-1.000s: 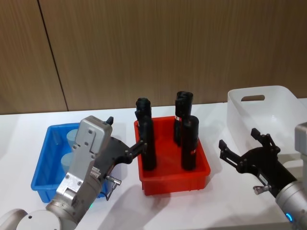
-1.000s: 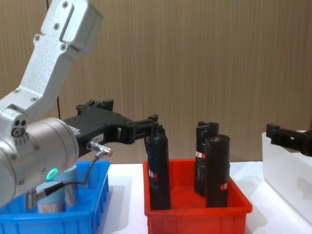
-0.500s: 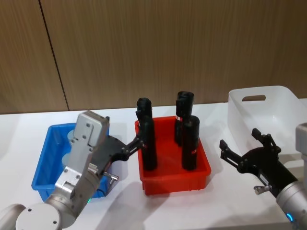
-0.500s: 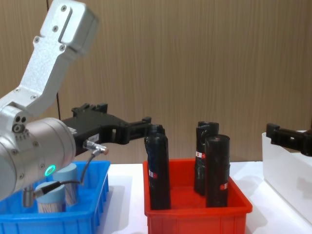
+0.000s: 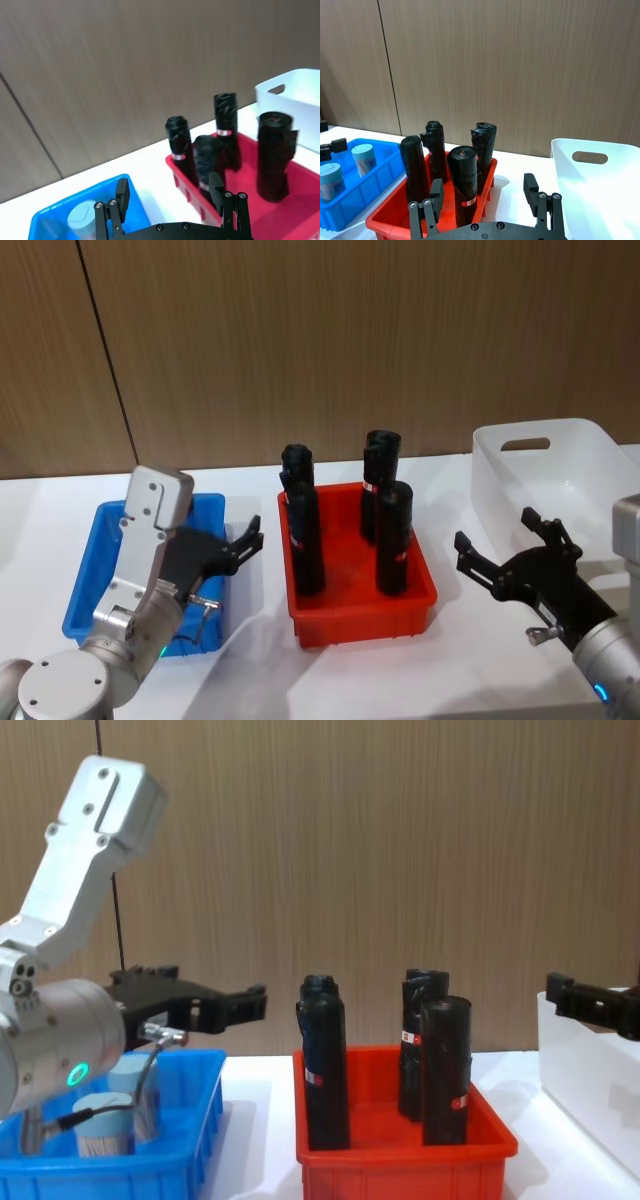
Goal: Pick the cotton swabs from the blue box and place them into the white box.
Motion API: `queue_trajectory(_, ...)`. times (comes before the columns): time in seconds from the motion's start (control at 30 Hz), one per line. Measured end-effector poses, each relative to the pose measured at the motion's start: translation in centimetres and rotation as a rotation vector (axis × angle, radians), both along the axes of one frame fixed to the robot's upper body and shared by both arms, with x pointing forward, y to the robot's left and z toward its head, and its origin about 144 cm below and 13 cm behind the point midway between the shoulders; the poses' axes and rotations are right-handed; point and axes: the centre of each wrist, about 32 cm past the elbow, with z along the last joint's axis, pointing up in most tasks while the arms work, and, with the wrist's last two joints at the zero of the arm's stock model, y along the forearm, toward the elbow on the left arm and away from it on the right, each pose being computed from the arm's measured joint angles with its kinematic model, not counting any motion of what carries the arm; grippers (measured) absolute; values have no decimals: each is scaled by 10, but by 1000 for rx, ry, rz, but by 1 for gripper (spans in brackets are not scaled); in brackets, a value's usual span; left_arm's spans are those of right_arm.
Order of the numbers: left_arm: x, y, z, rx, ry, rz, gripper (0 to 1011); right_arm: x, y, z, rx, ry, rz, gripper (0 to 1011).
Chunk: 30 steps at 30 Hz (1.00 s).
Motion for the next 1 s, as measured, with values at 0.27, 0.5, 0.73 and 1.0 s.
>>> queue_trajectory(0.27, 5, 11, -5, -14, 58, 67, 1004, 0, 0, 0, 0, 0, 0, 1002)
queue_trajectory(0.5, 7, 21, -9, -32, 92, 108, 1004, 0, 0, 0, 0, 0, 0, 1002)
queue_trajectory(0.73, 7, 31, -15, -53, 121, 143, 1004, 0, 0, 0, 0, 0, 0, 1002)
queue_trajectory(1.0, 9, 43, -23, -74, 155, 167, 1004, 0, 0, 0, 0, 0, 0, 1002)
